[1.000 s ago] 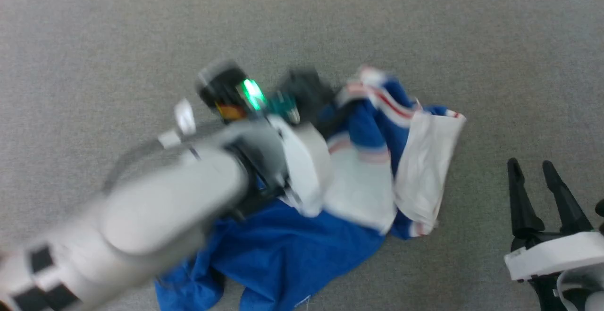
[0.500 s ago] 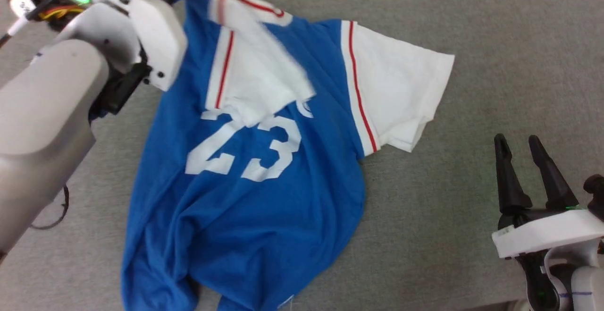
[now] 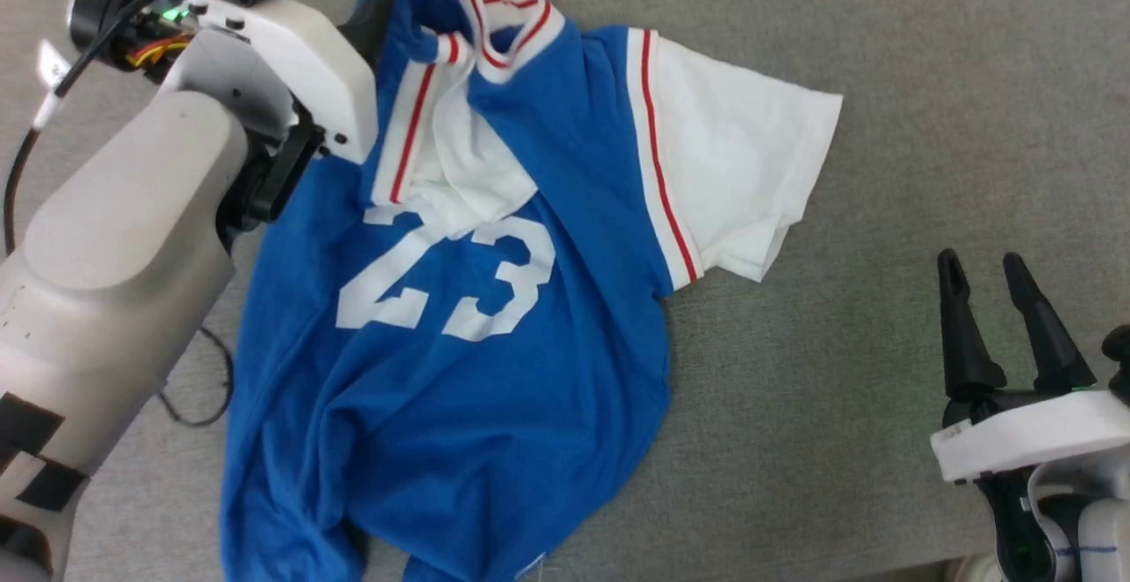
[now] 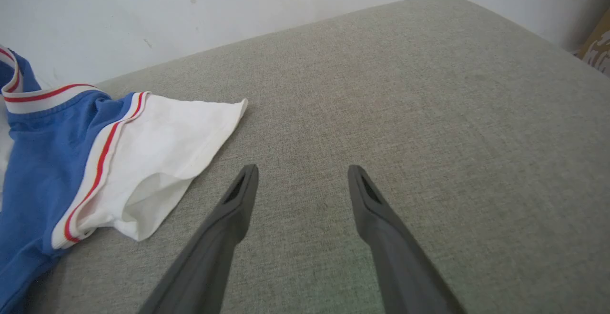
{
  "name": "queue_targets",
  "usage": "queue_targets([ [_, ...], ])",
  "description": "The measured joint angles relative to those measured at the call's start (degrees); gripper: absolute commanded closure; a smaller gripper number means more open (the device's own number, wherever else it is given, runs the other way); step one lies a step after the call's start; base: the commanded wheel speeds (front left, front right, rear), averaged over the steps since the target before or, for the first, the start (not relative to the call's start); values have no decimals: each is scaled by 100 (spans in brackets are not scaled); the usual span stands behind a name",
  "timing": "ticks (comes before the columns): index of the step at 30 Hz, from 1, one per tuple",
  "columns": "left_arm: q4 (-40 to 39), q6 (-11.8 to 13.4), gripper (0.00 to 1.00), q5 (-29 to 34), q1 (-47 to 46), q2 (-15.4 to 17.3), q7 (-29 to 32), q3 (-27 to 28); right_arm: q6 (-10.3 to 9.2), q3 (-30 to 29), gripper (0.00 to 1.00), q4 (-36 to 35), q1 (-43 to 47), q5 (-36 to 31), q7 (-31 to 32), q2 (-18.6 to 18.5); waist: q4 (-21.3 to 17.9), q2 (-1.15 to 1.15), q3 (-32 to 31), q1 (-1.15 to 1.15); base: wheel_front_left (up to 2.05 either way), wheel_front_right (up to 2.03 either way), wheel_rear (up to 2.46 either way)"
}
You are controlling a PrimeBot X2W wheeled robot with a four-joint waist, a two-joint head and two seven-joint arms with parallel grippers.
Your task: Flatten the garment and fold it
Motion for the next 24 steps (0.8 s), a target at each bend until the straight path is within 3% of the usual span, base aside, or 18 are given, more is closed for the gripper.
queue_targets([
  [3, -409, 131, 0, -64, 157, -8, -447, 191, 0, 5, 0, -8, 81, -11, 52, 1, 64, 0, -196, -1, 0, 0, 0],
  [6, -991, 482, 0, -168, 656, 45, -857, 391, 0, 10, 0, -27, 244, -15, 107, 1, 155, 0, -457, -1, 0, 0, 0],
  [11, -2165, 1306, 0, -324, 1934, 298, -1267, 715, 0, 0, 0, -63, 545, -15, 204, 0, 334, 0, -933, -2, 0, 0, 0],
  [16, -3283, 2256, 0, 37, 3461, 490, -1391, 995, 0, 18, 0, -110, 784, -13, 250, 1, 520, 0, -1334, -2, 0, 0, 0],
  [21, -4062, 2889, 0, 720, 5075, 165, -1393, 1462, 0, 62, 0, -121, 933, -4, 248, 2, 699, 0, -1598, -2, 0, 0, 0],
  [24, -4269, 2930, 0, 965, 5890, -209, -1393, 1849, 0, 51, 0, -116, 1045, 16, 246, 2, 794, 0, -1711, -2, 0, 0, 0],
])
